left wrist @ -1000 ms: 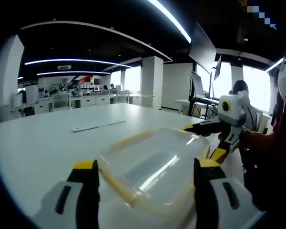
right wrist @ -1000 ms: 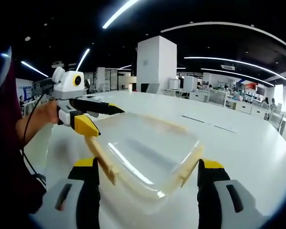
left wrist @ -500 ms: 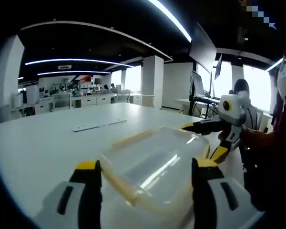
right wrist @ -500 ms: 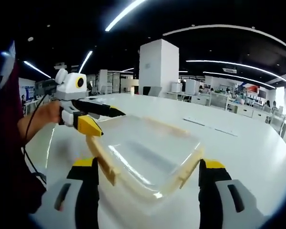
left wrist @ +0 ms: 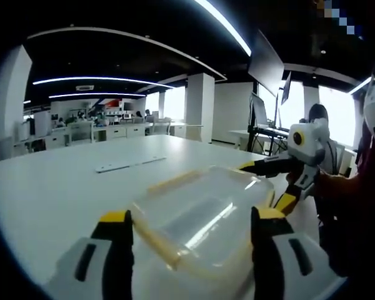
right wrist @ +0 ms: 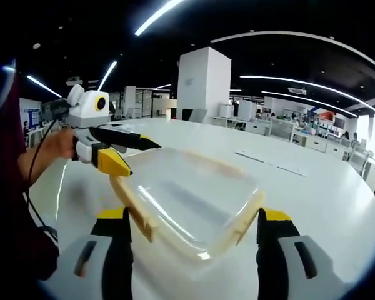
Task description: Snap each plastic latch of the storage box into its locked position after aligning the lid with the box until every specified latch is closed and the lid sits flush.
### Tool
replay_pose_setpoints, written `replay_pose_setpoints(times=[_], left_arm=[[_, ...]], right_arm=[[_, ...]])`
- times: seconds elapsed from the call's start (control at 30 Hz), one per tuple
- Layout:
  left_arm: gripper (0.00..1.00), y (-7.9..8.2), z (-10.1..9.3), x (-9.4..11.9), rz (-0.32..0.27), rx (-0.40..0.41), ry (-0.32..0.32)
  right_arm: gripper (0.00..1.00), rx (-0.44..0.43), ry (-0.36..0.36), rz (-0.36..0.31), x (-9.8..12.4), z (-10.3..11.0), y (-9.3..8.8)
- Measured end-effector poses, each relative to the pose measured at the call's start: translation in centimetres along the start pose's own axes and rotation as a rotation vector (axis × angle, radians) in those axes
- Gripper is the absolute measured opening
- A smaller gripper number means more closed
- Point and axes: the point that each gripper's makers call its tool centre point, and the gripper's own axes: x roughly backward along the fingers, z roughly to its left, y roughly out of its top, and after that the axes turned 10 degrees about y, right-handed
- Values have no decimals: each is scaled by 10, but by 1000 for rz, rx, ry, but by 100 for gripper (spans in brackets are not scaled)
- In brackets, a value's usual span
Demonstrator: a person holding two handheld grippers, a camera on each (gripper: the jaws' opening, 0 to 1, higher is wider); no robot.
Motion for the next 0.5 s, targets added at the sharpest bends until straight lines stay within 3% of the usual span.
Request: replay_pose_setpoints(times=[0.5], left_arm=[[76, 0, -1, 1, -5, -7, -1]], right_arm=[[77, -4, -30, -4, 2, 5, -2]])
